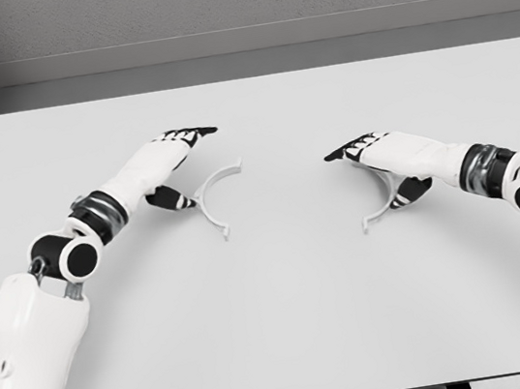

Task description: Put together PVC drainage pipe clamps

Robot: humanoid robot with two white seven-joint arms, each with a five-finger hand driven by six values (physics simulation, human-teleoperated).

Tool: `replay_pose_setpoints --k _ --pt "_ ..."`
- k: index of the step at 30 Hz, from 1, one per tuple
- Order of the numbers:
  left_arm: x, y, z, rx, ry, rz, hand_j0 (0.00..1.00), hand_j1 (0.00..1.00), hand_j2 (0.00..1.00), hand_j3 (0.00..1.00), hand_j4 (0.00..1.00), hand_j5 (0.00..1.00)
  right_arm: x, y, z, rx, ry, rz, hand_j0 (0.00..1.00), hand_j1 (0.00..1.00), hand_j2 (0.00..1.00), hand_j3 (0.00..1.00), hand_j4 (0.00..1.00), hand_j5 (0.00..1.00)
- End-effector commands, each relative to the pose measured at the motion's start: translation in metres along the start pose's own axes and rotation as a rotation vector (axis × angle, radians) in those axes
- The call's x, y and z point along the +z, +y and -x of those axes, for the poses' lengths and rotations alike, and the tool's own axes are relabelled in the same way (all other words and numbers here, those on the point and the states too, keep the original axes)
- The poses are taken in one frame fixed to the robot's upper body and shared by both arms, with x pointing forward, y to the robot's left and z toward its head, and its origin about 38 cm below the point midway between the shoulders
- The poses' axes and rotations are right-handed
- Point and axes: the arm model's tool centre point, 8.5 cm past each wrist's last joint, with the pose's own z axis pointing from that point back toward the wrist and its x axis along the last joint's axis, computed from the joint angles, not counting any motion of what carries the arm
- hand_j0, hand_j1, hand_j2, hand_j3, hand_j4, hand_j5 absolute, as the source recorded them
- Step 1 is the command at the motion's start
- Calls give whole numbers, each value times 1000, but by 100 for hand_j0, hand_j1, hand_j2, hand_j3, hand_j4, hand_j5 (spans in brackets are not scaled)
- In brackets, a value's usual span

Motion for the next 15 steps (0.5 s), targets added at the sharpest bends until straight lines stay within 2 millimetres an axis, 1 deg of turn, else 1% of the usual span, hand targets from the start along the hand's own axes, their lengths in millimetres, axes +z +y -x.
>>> replay_pose_setpoints --k 1,3,4,8,9,10,15 --pt "2 1 4 8 16 -4 100 100 100 100 100 100 -1 0 -1 -4 -4 1 100 100 100 100 100 100" --pt "3 3 9 16 30 -10 100 100 100 100 100 100 -1 0 -2 -3 -5 1 100 100 100 100 100 100" --pt "2 7 10 13 30 -16 100 100 100 100 100 100 -1 0 -2 -4 -6 2 100 100 100 100 100 100" --pt "-3 8 19 24 53 -4 100 100 100 100 100 100 -3 1 -4 -8 -13 4 100 100 100 100 100 100" --pt "-5 11 21 24 56 -5 100 100 100 100 100 100 -3 0 -4 -7 -14 4 100 100 100 100 100 100" --pt "-5 10 21 24 56 -3 100 100 100 100 100 100 -3 -2 -7 -1 -20 10 100 100 100 100 100 100" --pt "-7 6 21 31 57 4 100 100 100 100 100 100 -4 -2 -9 -1 -23 12 100 100 100 100 100 100"
